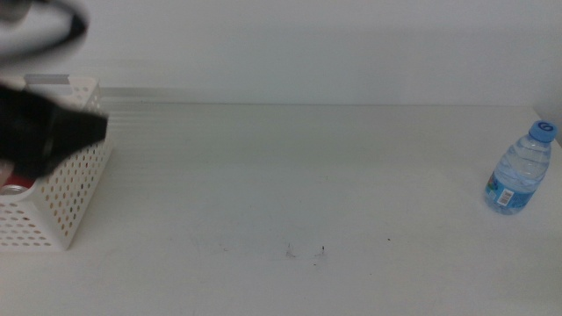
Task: Use arms to grab the bottles and put them into the dustbin to the left of the table.
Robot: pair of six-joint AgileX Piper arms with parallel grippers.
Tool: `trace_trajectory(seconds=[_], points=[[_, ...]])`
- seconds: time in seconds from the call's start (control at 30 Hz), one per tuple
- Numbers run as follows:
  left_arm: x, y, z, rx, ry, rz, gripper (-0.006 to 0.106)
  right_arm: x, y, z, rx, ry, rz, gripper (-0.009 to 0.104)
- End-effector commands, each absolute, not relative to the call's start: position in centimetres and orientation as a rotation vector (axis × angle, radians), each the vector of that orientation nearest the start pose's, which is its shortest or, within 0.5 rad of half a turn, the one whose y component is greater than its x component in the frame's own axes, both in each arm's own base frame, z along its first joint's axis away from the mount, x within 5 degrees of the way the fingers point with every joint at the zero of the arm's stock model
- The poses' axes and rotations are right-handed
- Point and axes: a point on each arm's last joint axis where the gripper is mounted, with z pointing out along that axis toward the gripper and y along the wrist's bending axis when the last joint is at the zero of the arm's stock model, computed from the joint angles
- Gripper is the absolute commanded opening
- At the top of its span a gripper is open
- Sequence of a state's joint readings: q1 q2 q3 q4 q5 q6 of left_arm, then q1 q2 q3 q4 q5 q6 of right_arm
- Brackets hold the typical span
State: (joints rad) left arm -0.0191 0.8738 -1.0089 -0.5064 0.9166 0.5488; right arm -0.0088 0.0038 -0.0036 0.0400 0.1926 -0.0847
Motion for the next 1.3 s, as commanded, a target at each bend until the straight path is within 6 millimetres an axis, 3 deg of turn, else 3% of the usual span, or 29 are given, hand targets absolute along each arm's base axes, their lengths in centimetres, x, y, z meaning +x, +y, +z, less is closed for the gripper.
trace_trajectory(seconds=[0.0, 0.17, 0.3, 1.03, 1.27], points=[[13.3, -3.7, 38.4, 0.447, 2.097, -0.309, 0.094, 5.6, 0.0, 19.7, -0.038, 1.664, -0.048, 0.079], [8.8, -3.9, 38.3, 0.413, 2.050, -0.365, 0.094, 5.6, 0.0, 19.7, -0.038, 1.664, -0.048, 0.079], [7.3, -4.5, 38.9, 0.514, 1.948, -0.400, 0.094, 5.6, 0.0, 19.7, -0.038, 1.664, -0.048, 0.079], [7.9, -4.3, 39.8, 0.472, 1.832, -0.354, 0.094, 5.6, 0.0, 19.7, -0.038, 1.664, -0.048, 0.079], [7.6, -4.7, 39.7, 0.475, 1.850, -0.423, 0.094, 5.6, 0.0, 19.7, -0.038, 1.664, -0.048, 0.079]])
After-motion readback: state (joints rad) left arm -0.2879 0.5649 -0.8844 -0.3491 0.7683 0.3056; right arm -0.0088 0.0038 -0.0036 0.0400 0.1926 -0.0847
